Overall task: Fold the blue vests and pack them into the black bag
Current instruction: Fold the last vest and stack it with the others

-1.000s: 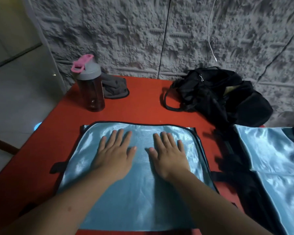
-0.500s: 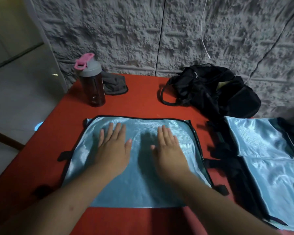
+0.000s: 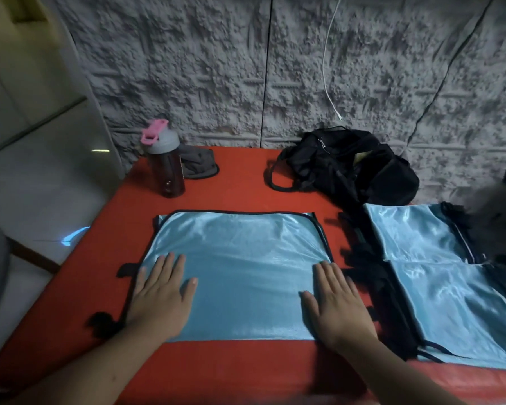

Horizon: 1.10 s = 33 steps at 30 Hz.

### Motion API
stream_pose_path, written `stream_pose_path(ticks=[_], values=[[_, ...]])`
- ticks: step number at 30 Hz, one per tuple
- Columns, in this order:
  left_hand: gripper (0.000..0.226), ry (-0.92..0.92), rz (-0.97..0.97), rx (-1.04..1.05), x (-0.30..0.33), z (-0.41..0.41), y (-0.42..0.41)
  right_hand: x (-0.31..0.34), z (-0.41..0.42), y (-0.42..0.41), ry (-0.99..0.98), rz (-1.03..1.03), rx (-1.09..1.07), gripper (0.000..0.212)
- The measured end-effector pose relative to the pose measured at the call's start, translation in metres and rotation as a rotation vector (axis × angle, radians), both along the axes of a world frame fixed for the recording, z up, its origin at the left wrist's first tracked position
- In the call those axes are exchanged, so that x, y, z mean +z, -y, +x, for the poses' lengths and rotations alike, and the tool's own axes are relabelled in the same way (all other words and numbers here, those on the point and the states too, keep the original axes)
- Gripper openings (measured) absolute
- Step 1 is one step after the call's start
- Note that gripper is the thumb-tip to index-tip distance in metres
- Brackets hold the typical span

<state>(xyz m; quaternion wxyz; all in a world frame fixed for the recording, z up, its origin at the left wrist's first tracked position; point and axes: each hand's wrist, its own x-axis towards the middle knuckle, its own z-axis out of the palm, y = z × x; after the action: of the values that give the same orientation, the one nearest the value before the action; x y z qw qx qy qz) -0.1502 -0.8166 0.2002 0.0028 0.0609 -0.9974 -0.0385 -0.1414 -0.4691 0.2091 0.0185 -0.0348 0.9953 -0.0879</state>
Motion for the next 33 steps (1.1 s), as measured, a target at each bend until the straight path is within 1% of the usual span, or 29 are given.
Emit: stream_pose_path(ticks=[2, 4, 9, 16, 21, 24, 26, 27, 29, 31, 33], values=[[0.091, -0.007, -0.015, -0.035, 0.000, 0.002, 0.007, -0.001, 0.000, 0.000, -0.016, 0.004, -0.010, 0.080], [0.089, 0.003, -0.016, -0.048, -0.001, 0.003, 0.010, -0.004, -0.001, 0.001, -0.015, 0.007, -0.020, 0.080], [0.083, -0.013, -0.012, 0.083, 0.000, 0.001, 0.009, -0.010, -0.002, -0.001, -0.012, 0.030, -0.034, 0.082], [0.082, 0.010, 0.001, 0.103, 0.003, 0.001, 0.006, -0.010, -0.002, -0.002, -0.008, 0.041, -0.035, 0.082], [0.082, 0.113, -0.002, 0.118, 0.014, -0.004, 0.003, -0.011, -0.005, 0.001, 0.024, 0.058, -0.050, 0.083], [0.086, 0.197, -0.015, 0.121, 0.037, -0.019, 0.005, -0.007, -0.015, 0.010, 0.070, 0.126, -0.102, 0.082], [0.081, 0.187, -0.030, 0.113, 0.050, -0.031, 0.006, 0.001, -0.025, 0.020, 0.070, 0.163, -0.119, 0.077], [0.077, 0.146, -0.017, 0.104, 0.053, -0.038, 0.006, 0.004, -0.031, 0.026, 0.042, 0.151, -0.113, 0.079], [0.071, 0.062, 0.044, 0.053, 0.052, -0.050, 0.000, 0.011, -0.042, 0.041, -0.026, 0.086, -0.032, 0.087], [0.068, 0.032, 0.112, -0.023, 0.040, -0.059, -0.009, 0.009, -0.053, 0.057, -0.016, 0.027, 0.067, 0.083], [0.068, 0.060, 0.118, -0.085, 0.024, -0.060, -0.016, 0.001, -0.059, 0.069, 0.011, -0.006, 0.091, 0.078]])
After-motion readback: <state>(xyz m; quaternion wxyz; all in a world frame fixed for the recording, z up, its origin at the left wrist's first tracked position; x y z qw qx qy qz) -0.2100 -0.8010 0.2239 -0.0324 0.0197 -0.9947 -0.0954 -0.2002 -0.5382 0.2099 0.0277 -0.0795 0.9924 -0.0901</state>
